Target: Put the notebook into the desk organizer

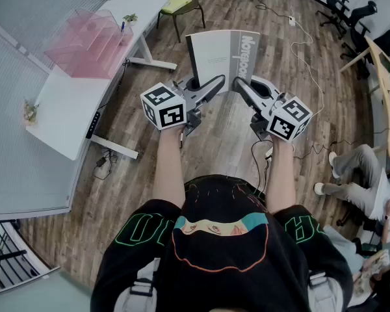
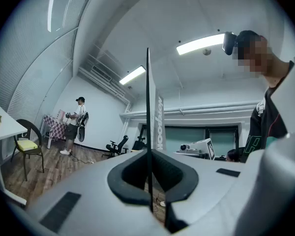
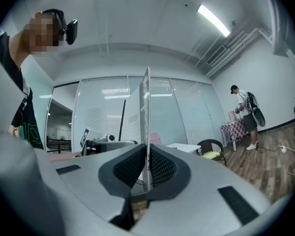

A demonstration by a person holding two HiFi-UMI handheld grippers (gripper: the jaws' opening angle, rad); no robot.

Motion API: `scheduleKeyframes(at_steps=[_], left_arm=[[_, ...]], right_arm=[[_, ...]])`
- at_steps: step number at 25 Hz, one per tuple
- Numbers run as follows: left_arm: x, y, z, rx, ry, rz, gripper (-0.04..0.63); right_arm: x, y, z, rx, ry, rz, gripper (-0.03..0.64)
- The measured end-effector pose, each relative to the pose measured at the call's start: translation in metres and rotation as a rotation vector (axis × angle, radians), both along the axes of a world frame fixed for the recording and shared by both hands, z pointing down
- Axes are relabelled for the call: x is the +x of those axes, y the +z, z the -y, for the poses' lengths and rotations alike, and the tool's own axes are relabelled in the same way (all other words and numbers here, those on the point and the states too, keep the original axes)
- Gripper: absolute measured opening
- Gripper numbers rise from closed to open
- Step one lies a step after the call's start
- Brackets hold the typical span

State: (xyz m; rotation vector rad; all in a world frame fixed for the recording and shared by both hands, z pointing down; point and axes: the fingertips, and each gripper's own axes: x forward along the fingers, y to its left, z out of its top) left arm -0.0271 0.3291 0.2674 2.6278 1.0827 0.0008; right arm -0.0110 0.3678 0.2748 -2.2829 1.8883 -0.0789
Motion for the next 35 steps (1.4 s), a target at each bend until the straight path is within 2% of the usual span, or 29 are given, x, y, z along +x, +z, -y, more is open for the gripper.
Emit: scheduleKeyframes(at_steps=[6, 15, 19, 24, 31, 35], left_arm=[[0.003, -0.001, -0.005, 0.011, -0.017, -0.010, 0.006], [0.000, 0.009, 0.009, 0.025, -0.108, 0.022, 0.006], [0.006, 0.006, 0.018, 0.024, -0.132, 0.012, 0.006], [0.034, 0.020, 0.043, 0.011, -0.133, 0.023, 0.006], [0.100, 0.037, 0.098, -0.003, -0.112, 0.037, 0.005], [0.144, 0.047, 0.148, -0.003, -0.106, 0.065, 0.006]], right_arm=[[0.004, -0.001, -0.004, -0.003, -0.006, -0.025, 0.025], [0.005, 0.010, 0.013, -0.011, -0.066, -0.021, 0.029], [0.012, 0.009, 0.022, -0.002, -0.085, -0.026, 0.029], [0.041, 0.022, 0.047, -0.017, -0.071, -0.015, 0.030], [0.106, 0.039, 0.101, -0.017, -0.030, 0.008, 0.029], [0.148, 0.050, 0.150, -0.026, -0.004, 0.031, 0.029]])
